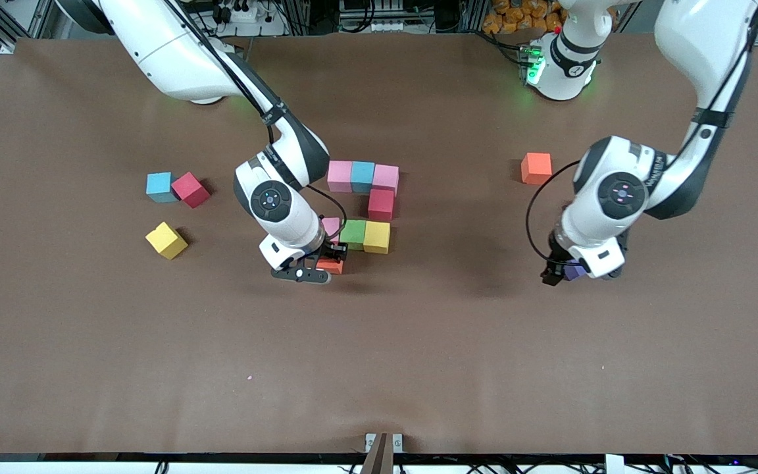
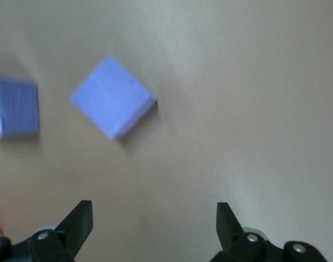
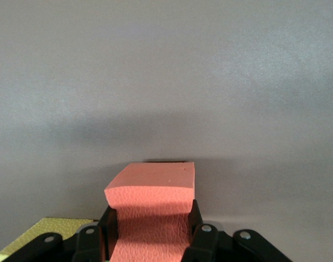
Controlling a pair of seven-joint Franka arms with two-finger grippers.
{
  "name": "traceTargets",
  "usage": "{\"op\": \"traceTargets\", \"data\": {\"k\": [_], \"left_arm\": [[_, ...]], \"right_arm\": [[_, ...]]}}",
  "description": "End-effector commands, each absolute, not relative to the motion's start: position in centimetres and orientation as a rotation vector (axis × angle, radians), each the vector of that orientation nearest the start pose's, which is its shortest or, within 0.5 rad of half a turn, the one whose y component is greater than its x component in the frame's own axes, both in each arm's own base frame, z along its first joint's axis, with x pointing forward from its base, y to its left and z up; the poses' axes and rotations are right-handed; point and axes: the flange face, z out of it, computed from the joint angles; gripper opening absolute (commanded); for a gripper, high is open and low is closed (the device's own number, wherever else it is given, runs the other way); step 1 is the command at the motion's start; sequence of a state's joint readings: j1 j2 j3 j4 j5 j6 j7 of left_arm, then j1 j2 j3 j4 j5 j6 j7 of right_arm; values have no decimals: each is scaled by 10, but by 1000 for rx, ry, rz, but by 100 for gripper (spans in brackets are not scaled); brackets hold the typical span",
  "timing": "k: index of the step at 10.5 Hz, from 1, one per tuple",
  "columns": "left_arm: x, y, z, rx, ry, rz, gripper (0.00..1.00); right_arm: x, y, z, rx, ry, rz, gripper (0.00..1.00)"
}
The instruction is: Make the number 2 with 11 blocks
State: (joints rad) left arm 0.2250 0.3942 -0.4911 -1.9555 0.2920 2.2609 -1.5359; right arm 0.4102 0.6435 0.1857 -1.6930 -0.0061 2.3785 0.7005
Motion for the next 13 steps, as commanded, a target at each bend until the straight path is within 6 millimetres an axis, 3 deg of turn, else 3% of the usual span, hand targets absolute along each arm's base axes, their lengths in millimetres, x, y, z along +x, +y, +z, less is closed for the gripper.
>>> {"op": "traceTargets", "data": {"k": [1,4,5,7,8,13], "left_arm": [[586,-121,292,-2807,-1305,6,100],[571,-108,269,-2905,-989,87,100],[572,-91,267,-2931,-916,102,100],[573,-75,258,-2965,-822,130,100],[578,-65,257,-2977,-825,116,100],[587,-55,234,-3045,-890,35,100]], "right_arm": [[569,373,224,-3043,229,39,21],[566,375,214,-3047,228,58,21],[563,378,214,-3049,212,57,22],[563,378,213,-3052,208,63,24],[564,377,214,-3053,201,59,24],[564,376,213,-3076,144,45,24]]}}
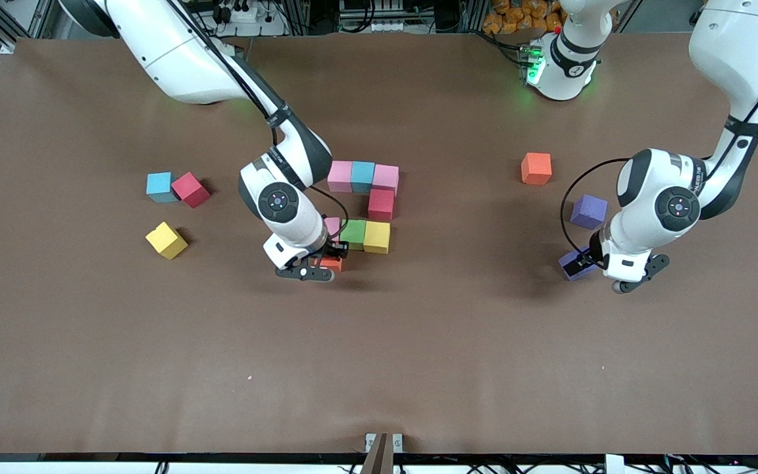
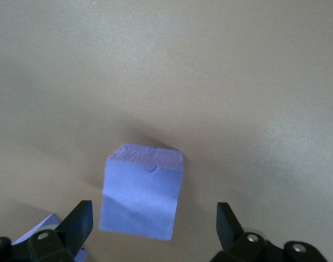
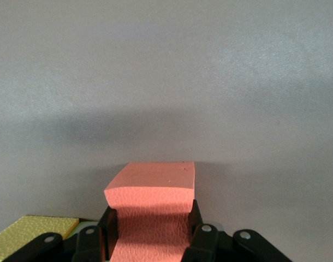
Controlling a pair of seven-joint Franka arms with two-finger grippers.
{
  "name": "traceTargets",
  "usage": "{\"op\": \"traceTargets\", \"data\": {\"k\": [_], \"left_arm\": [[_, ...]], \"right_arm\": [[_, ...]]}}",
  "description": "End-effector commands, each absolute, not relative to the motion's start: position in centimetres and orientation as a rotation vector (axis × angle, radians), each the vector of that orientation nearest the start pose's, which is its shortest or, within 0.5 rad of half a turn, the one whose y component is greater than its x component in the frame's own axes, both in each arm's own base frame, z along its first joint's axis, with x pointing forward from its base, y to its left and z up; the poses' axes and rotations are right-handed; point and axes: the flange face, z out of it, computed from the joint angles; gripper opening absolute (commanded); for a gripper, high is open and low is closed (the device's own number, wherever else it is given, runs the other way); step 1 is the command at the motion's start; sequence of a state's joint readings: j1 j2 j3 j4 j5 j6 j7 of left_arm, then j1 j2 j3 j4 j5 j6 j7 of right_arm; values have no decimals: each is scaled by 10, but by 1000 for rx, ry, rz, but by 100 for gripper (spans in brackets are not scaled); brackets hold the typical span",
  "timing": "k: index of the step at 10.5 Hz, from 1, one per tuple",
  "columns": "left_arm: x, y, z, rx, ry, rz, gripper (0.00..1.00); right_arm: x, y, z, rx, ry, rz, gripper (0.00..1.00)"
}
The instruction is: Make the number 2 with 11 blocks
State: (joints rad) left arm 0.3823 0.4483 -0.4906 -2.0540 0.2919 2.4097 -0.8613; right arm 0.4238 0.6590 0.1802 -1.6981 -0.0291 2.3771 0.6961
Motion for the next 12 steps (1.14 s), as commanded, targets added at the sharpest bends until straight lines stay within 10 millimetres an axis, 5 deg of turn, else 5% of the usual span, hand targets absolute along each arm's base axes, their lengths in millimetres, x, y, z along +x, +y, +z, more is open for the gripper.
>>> {"op": "traceTargets", "data": {"k": [1,7,9,10,12], "left_arm": [[586,-55,230,-3048,-876,39,100],[584,-39,216,-3042,-798,52,100],[581,-41,198,-3042,-755,83,100],[581,-41,193,-3042,-737,89,100],[583,-41,193,-3043,-736,87,100]], "right_arm": [[564,376,214,-3075,141,43,24],[564,375,213,-3080,80,41,26],[565,374,215,-3080,84,40,88],[569,372,225,-3075,79,23,100],[580,362,254,-3063,102,-47,100]]}}
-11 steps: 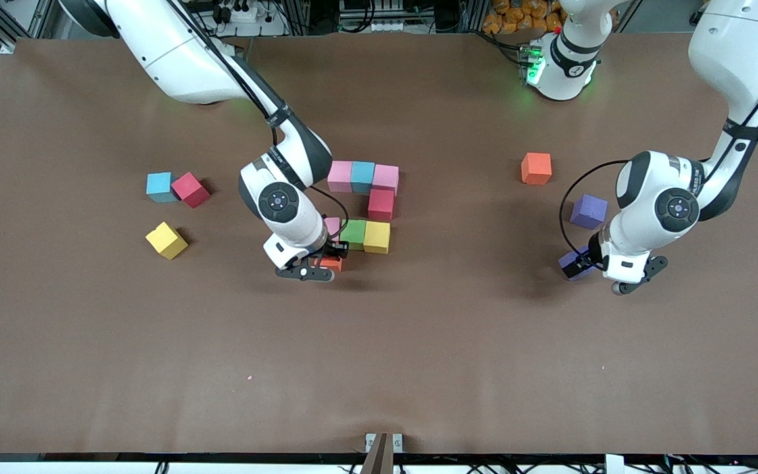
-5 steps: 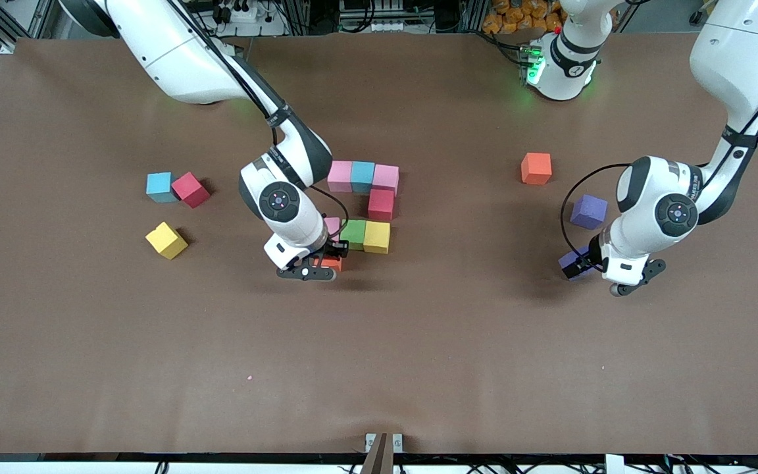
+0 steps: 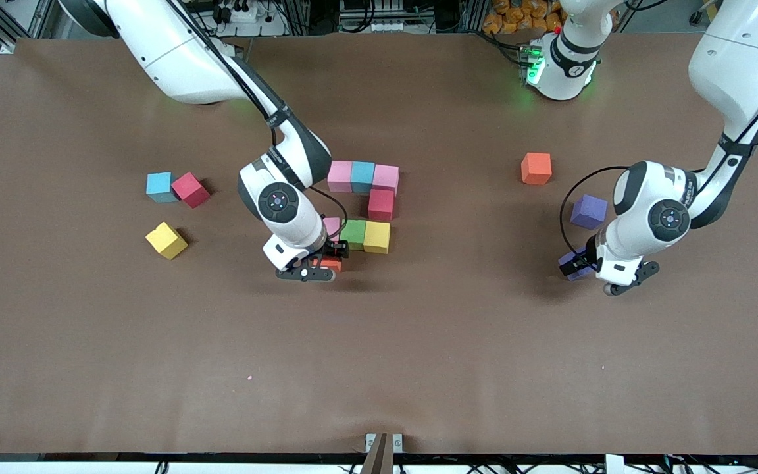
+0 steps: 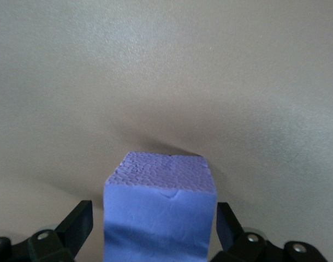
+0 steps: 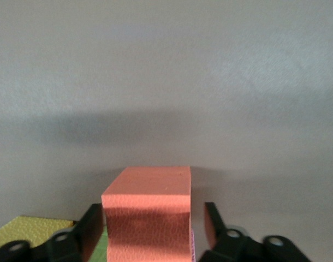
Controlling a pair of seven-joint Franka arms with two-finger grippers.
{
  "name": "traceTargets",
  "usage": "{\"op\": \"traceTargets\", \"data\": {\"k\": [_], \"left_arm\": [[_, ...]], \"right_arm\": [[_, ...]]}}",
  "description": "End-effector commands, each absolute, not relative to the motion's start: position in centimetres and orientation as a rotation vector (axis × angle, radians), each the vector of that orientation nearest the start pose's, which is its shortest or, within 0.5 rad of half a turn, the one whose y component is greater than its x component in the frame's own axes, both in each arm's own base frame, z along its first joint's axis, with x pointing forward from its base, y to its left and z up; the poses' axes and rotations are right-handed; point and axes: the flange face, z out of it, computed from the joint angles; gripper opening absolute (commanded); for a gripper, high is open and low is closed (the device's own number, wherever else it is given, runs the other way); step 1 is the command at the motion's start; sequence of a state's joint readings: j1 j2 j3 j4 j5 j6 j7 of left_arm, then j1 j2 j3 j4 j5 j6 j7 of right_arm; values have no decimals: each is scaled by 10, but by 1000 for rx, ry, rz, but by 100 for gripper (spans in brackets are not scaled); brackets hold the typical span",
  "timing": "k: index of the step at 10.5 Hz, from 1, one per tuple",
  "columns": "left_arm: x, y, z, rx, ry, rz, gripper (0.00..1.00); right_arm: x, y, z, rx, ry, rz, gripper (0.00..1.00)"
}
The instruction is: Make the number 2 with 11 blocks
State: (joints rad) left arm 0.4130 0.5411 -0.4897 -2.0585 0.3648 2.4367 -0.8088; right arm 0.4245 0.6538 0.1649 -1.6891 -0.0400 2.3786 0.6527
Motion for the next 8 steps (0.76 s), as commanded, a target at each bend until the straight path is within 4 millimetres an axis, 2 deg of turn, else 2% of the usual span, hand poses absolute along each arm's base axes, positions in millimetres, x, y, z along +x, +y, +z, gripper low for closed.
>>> {"op": "traceTargets", "data": {"k": [1,3,4,5,7,8], "left_arm": [[584,-40,194,-3042,-740,82,100],[584,-41,196,-3042,-740,77,45],[585,-41,199,-3040,-740,70,41],[588,-40,204,-3039,-750,54,41],[596,-39,214,-3035,-770,21,41],[599,-38,218,-3034,-781,10,41]], "right_arm": [[586,355,275,-3055,99,-79,100],[594,326,313,-3080,82,-58,100],[597,302,326,-3115,-12,5,100],[600,273,324,-3127,-165,55,100],[598,217,312,-3134,-287,103,100],[591,203,304,-3124,-377,98,100]]}}
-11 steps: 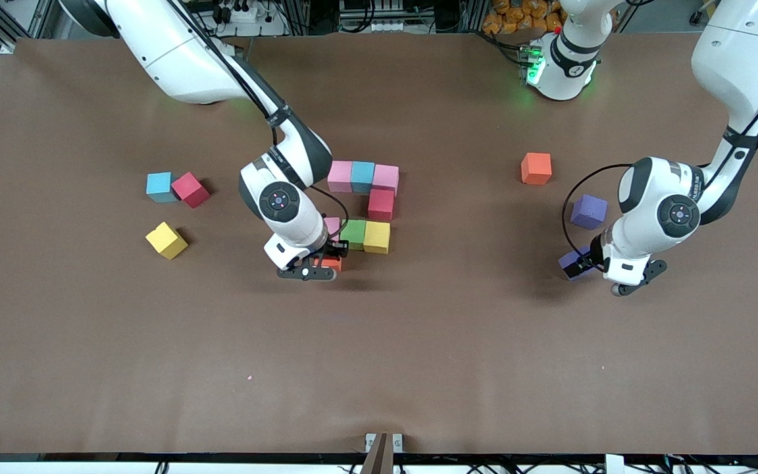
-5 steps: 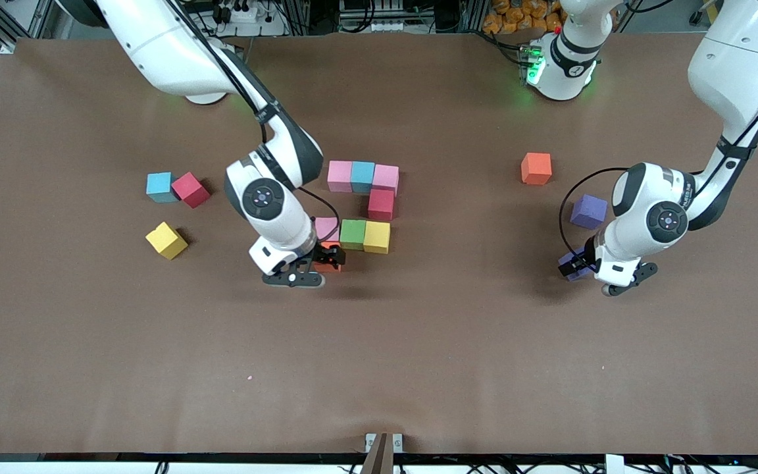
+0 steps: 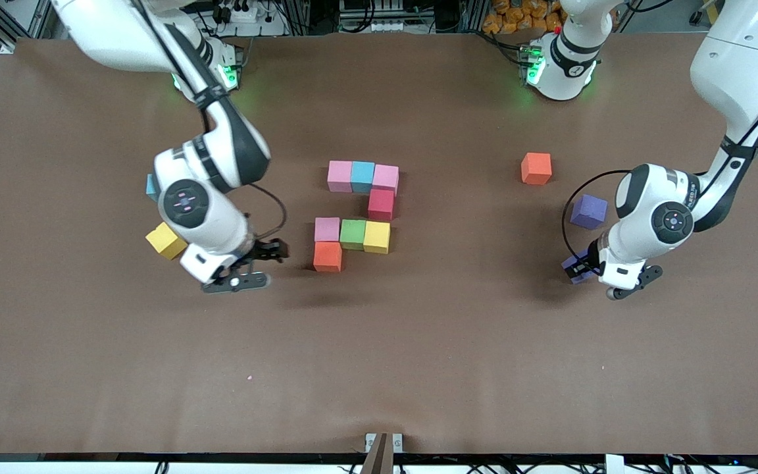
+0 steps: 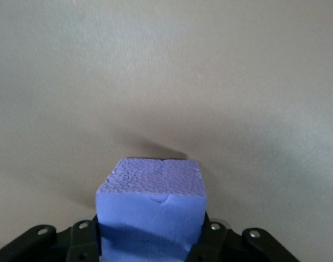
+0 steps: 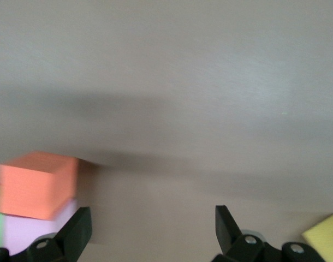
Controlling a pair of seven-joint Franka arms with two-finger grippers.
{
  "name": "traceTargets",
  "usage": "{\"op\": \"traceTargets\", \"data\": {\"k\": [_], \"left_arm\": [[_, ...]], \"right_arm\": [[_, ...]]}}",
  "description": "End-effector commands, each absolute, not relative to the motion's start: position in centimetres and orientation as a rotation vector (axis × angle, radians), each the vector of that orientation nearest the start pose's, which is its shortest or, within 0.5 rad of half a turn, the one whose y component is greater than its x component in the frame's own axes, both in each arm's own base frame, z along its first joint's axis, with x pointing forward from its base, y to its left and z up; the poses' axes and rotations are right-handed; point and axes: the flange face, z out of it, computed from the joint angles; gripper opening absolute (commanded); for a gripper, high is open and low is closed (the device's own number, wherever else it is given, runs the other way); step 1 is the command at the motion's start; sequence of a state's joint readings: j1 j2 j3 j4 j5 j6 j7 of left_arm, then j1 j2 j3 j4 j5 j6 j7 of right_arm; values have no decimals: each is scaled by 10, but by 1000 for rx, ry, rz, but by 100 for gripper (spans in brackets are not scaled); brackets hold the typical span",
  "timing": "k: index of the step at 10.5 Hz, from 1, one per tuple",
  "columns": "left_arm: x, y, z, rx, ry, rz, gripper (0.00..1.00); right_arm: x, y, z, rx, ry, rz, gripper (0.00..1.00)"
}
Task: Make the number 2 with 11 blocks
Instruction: 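Grasp the yellow cube with the right gripper while the left gripper lifts purple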
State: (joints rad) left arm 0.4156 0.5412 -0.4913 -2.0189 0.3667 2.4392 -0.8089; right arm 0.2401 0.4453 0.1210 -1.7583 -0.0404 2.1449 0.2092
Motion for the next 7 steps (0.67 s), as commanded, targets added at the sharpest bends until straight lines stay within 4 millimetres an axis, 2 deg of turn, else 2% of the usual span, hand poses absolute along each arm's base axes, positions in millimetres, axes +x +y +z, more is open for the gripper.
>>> {"op": "traceTargets", "data": {"k": [1,3,4,5,7], "left_arm": [[601,-37,220,-3033,-791,1,41],[608,-33,226,-3013,-876,-23,41],[609,-33,227,-2997,-933,-28,41],[609,-36,227,-2987,-963,-29,41],[608,-42,227,-2979,-986,-27,41]], "right_arm": [[577,183,297,-3113,-422,16,100],[564,110,273,-3090,-550,-43,100],[563,72,266,-3080,-599,-15,100],[557,49,250,-3056,-691,17,100],[544,22,234,-3032,-775,25,100]]}}
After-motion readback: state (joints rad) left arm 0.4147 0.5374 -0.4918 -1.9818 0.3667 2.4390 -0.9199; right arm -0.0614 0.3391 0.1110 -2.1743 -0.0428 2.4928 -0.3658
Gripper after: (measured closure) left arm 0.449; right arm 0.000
